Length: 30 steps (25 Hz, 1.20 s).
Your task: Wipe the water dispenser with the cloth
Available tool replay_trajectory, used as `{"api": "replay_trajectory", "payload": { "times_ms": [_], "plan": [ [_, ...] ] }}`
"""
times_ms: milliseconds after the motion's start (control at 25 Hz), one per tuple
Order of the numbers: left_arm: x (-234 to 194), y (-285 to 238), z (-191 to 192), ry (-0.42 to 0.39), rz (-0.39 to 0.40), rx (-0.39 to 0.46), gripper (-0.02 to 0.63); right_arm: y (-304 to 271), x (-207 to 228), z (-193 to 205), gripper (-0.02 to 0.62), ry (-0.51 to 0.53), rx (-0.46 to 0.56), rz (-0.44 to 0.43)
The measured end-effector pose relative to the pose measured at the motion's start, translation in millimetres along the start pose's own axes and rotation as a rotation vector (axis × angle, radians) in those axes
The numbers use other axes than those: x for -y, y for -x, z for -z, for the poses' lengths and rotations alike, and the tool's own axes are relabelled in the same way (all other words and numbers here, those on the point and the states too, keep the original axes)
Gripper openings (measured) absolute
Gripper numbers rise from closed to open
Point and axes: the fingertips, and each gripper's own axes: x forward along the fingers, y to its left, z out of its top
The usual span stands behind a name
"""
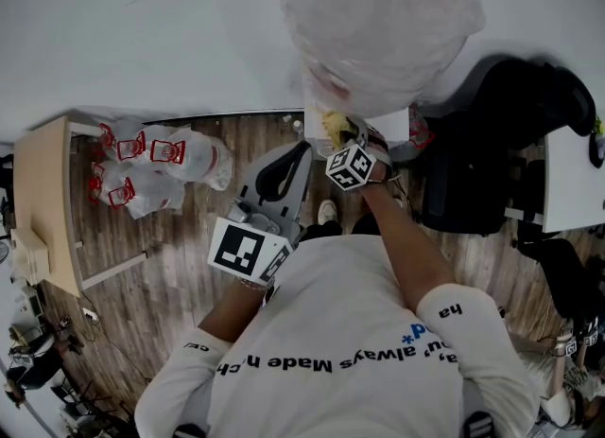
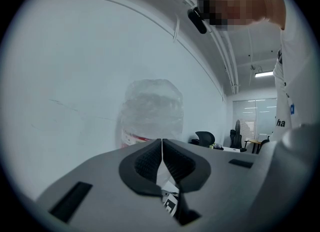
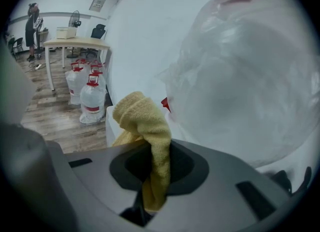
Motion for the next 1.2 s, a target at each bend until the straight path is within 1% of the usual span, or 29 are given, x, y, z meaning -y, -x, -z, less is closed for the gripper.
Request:
{"api": "replay_trajectory", "payload": {
  "times_ms": [1200],
  "plan": [
    [2,0,-1,0.0,0.003,0.003,0.026,24,-17,15,0.054,0.028,-0.002,-0.03]
  ]
}}
